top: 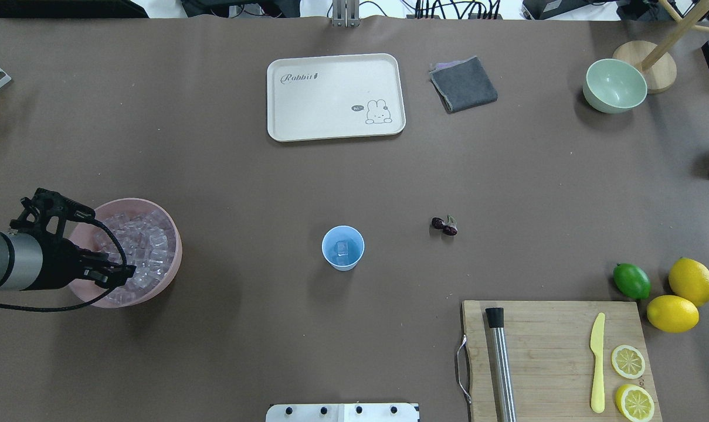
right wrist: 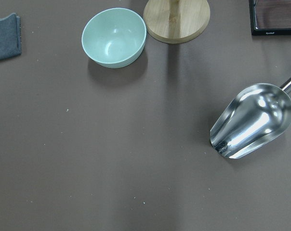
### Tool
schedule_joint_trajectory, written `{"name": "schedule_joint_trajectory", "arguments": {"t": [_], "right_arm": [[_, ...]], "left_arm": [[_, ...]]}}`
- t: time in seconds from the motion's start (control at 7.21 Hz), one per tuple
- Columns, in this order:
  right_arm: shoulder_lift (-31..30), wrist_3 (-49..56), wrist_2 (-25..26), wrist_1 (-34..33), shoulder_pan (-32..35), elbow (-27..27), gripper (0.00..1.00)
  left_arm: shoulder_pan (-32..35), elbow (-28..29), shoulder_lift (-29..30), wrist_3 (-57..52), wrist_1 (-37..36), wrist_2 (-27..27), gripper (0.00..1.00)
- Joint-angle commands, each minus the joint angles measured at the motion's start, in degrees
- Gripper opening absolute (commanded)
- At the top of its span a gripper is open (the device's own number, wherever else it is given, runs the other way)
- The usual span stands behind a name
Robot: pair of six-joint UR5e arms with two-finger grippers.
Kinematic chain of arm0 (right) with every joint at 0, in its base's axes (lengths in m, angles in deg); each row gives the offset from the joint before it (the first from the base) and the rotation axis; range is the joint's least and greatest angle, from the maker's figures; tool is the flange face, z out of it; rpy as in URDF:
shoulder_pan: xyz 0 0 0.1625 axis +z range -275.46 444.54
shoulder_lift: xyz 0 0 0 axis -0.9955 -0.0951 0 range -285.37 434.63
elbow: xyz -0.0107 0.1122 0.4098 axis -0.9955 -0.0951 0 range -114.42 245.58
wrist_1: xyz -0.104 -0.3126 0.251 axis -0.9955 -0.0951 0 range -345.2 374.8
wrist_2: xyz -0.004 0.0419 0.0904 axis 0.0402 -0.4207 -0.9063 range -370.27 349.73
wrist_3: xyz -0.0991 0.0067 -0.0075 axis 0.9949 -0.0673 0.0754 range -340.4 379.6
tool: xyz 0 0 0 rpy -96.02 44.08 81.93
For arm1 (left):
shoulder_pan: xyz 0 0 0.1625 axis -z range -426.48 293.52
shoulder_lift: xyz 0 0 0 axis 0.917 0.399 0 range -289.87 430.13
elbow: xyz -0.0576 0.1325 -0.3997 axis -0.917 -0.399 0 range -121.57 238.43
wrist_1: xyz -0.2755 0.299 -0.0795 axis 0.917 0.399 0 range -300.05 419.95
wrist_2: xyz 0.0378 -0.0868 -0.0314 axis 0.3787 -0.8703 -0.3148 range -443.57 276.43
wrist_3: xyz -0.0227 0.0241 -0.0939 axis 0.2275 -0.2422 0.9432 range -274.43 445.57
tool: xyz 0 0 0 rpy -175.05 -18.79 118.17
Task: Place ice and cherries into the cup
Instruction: 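Lower the left gripper into the bowl and grasp more ice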
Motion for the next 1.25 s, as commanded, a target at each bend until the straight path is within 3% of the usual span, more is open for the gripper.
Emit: {"name": "schedule_joint_trajectory", "arguments": {"t": [0.0,0.69,1.11], "right_arm": [[0.0,0.0,0.03,0.0,0.0,-0.09,1.0],[0.0,-0.26,0.03,0.0,0.0,-0.35,1.0],[0.0,-0.26,0.03,0.0,0.0,-0.35,1.0]], "left_arm": [[-0.51,-0.4,0.88,1.35,0.37,-0.08,0.64],[-3.85,1.0,2.46,2.76,0.37,0.71,0.64],[-3.85,1.44,2.55,2.76,0.37,0.8,0.58]]}}
